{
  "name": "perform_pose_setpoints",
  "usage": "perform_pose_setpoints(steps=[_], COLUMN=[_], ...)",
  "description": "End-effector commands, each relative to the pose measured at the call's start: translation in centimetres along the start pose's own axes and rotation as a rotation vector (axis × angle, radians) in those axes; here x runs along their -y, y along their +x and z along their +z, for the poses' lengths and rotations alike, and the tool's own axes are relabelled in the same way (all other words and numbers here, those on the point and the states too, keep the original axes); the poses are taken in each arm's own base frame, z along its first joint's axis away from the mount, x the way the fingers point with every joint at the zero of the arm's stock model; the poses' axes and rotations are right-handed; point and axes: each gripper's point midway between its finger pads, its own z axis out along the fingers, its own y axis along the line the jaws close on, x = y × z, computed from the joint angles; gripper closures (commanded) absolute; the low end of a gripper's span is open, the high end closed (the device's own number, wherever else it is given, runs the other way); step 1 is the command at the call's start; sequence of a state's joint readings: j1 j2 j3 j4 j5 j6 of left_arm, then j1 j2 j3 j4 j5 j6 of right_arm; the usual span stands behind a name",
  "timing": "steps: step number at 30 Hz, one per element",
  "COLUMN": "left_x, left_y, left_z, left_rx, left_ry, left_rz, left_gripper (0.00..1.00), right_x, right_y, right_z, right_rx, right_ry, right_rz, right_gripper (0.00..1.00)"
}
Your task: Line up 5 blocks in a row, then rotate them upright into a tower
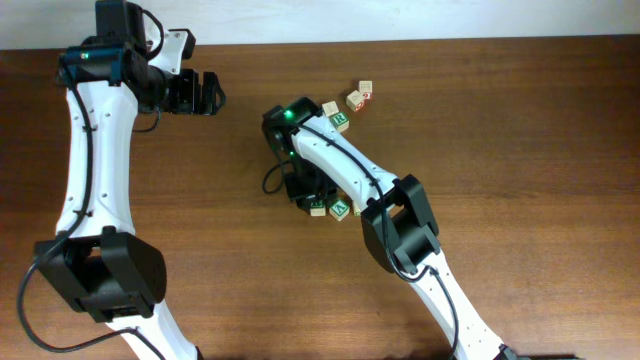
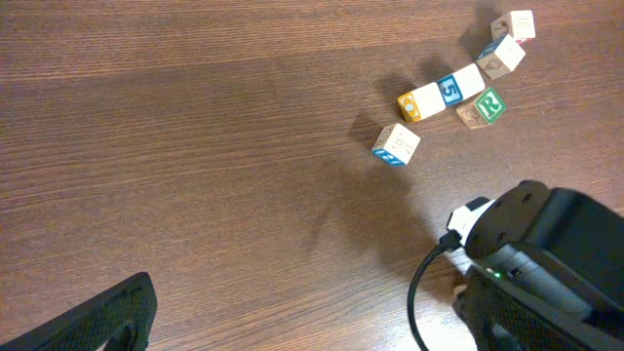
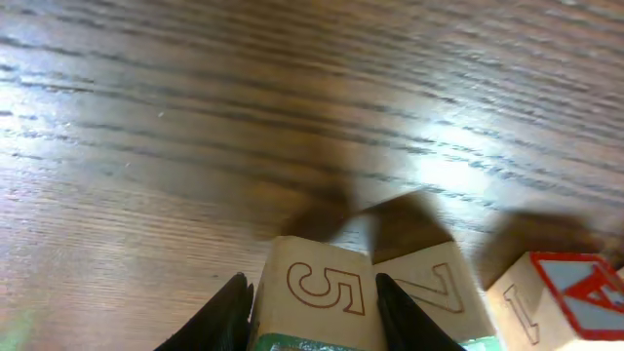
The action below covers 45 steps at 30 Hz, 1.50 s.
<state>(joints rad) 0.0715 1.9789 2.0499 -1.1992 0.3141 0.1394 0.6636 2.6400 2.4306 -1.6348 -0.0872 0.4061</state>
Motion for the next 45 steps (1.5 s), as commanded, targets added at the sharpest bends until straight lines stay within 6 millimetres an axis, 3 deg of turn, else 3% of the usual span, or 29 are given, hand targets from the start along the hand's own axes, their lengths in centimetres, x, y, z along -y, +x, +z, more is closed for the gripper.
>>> perform_pose_setpoints(steps=[1,6,11,13,18,25,28,32,35,45], left_x=[0.2,0.2,0.2,0.2,0.2,0.2,0.2,0.3,0.2,0.3], left_y=[-0.5,-0.5,-0.5,-0.5,-0.5,-0.5,-0.5,-0.5,-0.5,-0.5], left_z=[-0.2,-0.2,-0.2,-0.2,-0.2,-0.2,-0.2,-0.2,-0.2,-0.2], left_rx=[0.013,0.014,0.014,0.014,0.014,0.014,0.014,0.013,0.013,0.013], left_ry=[0.000,0.000,-0.001,0.000,0.000,-0.001,-0.001,0.001,0.000,0.000], left_rz=[0.027,0.027,0.027,0.027,0.027,0.027,0.027,0.030,0.029,0.029], left_gripper=[0.01,0.01,0.01,0.01,0.01,0.01,0.01,0.01,0.01,0.01], right_x=[-0.4,-0.4,0.7,1.3,3.8,6.0,7.9,8.9,9.3,9.5], right_y=[0.4,0.4,-0.9,-2.5,-8.3,-14.9,-16.7,-17.7,-18.6,-20.5], right_z=[0.8,0.8,0.5,-0.8,-6.3,-9.0,-9.1,-8.6,-8.2,-9.3], right_rx=[-0.025,-0.026,0.015,0.077,0.322,0.585,0.663,0.697,0.717,0.807], right_ry=[0.008,0.008,0.012,-0.019,-0.125,-0.161,-0.048,0.021,0.028,0.004], right_rz=[-0.019,-0.019,-0.003,-0.003,0.073,0.029,0.055,0.014,-0.009,0.000], right_gripper=[0.64,0.51,0.49,0.49,0.46,0.38,0.38,0.38,0.38,0.38])
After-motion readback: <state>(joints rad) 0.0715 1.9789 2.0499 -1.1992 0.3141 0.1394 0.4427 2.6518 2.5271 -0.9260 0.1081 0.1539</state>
